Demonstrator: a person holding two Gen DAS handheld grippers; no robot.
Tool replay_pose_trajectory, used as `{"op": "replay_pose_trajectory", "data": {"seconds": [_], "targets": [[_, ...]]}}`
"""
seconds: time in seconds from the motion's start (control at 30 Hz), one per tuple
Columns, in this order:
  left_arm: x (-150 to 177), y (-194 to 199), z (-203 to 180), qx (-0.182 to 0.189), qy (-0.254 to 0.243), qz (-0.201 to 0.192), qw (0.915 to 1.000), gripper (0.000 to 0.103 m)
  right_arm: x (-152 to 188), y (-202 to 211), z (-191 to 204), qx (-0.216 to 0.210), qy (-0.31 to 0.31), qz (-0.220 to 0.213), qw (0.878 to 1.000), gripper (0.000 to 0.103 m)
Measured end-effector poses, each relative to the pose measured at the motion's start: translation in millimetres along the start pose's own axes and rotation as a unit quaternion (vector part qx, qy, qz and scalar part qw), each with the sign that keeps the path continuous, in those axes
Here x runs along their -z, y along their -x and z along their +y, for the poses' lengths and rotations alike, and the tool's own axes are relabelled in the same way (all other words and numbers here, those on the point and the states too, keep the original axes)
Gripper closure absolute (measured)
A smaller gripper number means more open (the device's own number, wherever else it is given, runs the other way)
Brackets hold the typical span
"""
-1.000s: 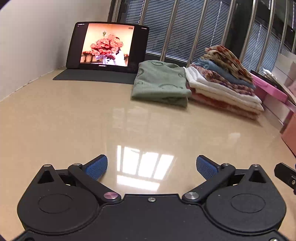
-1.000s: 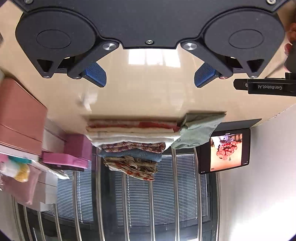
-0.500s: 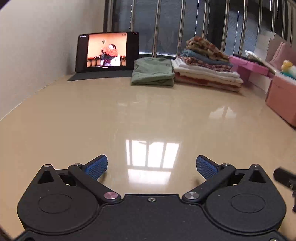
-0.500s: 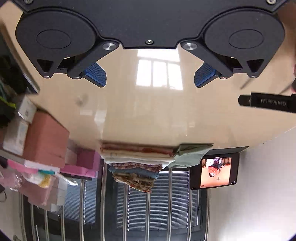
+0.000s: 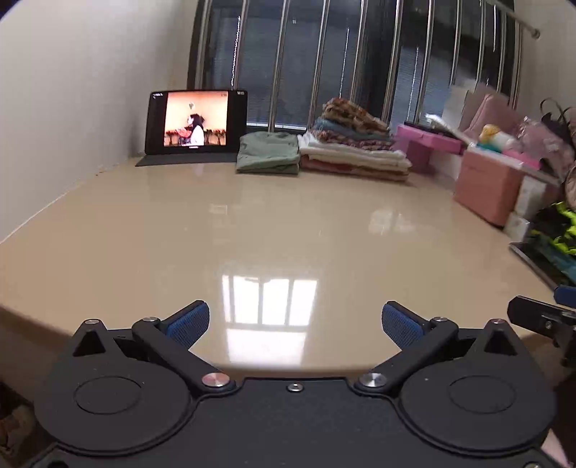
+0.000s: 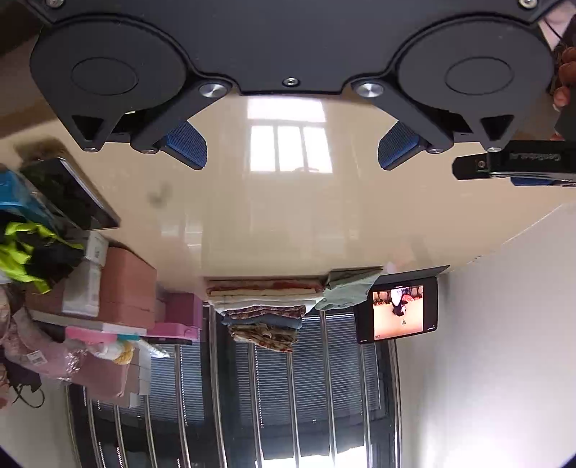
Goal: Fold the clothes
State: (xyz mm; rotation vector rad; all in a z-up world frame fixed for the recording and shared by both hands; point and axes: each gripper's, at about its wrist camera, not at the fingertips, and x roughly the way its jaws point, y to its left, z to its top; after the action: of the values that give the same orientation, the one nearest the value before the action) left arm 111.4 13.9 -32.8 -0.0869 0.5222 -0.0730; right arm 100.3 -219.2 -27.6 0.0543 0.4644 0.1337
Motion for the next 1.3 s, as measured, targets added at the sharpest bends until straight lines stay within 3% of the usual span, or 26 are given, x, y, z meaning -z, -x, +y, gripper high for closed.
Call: {"op": "replay_pose_trajectory", "data": {"seconds": [0.13, 0.33, 0.43, 0.63, 0.77, 1.3], "targets": [[9, 34, -8, 0.001, -0.008, -0.003, 1.0000, 0.000, 3, 32, 1, -0.007, -0.003, 0.007, 1.000, 0.001], [19, 80, -15, -0.048, -0.001, -0.014, 0.9987, 0.000, 11, 78, 4, -0.013, -0.014, -0.006, 1.000, 0.001], [22, 94, -16, -0.043, -0.005, -0.025, 0.9987, 0.000, 16, 88, 5, -0.014, -0.017, -0.016, 1.000, 0.001], [26, 106, -30, -0.037, -0.025, -0.032, 0.9985, 0.000, 18, 88, 5, -0.019, -0.021, -0.016, 0.999, 0.001], [29, 112, -37, -0.057, -0.037, -0.045, 0.9967, 0.000, 19, 90, 6, -0.021, -0.021, -0.016, 0.999, 0.001], [32, 110, -30, -0.050, -0.029, -0.035, 0.9977, 0.000, 20, 91, 11, -0.022, -0.011, -0.013, 1.000, 0.000]]}}
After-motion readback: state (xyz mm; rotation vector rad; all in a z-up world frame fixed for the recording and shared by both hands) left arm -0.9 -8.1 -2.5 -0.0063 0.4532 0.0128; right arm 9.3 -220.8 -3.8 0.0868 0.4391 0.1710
